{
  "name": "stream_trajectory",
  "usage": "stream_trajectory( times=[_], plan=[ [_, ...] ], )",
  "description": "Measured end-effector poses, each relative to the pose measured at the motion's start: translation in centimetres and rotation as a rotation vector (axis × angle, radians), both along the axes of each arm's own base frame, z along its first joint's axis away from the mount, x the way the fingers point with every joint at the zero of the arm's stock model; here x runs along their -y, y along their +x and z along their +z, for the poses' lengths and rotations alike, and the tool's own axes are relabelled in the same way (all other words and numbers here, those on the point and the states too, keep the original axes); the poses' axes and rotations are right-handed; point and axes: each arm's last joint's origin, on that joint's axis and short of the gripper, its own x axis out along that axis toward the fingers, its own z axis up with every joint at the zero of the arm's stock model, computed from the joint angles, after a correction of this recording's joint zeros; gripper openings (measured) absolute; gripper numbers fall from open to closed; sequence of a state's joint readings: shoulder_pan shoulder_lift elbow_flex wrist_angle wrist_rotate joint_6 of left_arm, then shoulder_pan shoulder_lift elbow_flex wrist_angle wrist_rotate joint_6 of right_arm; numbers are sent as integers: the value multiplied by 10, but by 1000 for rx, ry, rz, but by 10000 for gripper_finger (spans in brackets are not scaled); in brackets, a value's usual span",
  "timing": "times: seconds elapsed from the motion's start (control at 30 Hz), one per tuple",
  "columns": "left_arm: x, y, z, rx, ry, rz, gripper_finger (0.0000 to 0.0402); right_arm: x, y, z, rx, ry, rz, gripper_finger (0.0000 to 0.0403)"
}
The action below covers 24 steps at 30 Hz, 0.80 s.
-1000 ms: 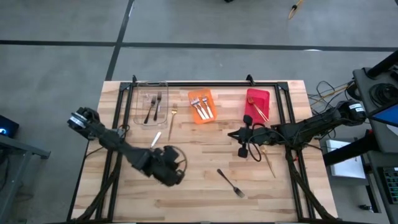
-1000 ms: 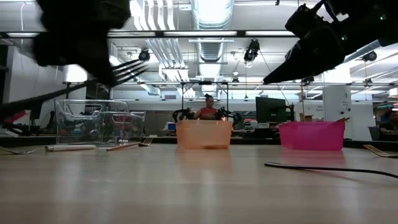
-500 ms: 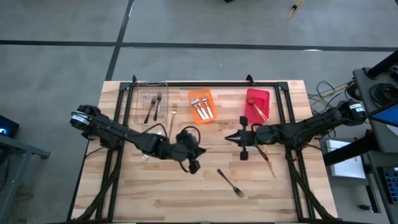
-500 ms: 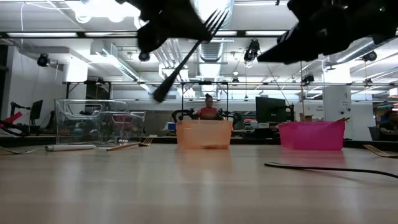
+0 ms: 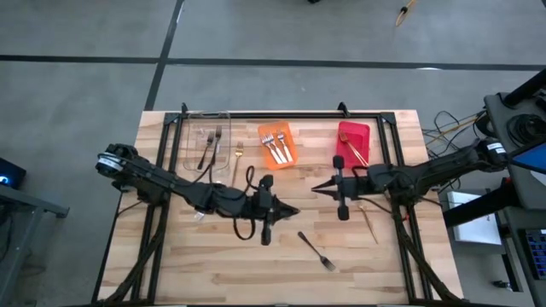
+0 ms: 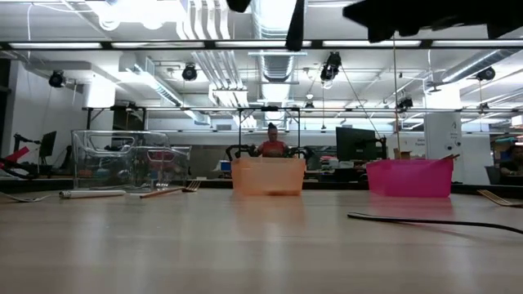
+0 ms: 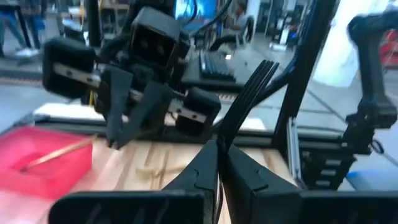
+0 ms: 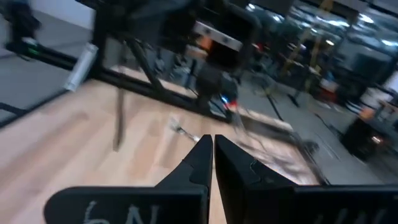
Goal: Sort silverware by color (type)
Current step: Put the left black fork into the transparent bin
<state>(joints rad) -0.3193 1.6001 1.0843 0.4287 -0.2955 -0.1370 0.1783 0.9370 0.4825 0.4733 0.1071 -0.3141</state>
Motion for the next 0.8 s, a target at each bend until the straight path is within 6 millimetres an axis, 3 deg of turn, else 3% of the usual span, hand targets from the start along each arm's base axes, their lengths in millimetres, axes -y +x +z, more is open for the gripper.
stream_trajectory(
  times=[0.13,0.4,0.8],
  plan=[
    [-4,1,6,63,-24,31,0,-1,-5,7,30,7,62,9],
    [-15,1,10,122,-145,340,0,0,-8,10,43,9,55,9],
    [-21,9,-1,101,-108,370,0,3,-7,6,2,-124,-50,9]
  ],
)
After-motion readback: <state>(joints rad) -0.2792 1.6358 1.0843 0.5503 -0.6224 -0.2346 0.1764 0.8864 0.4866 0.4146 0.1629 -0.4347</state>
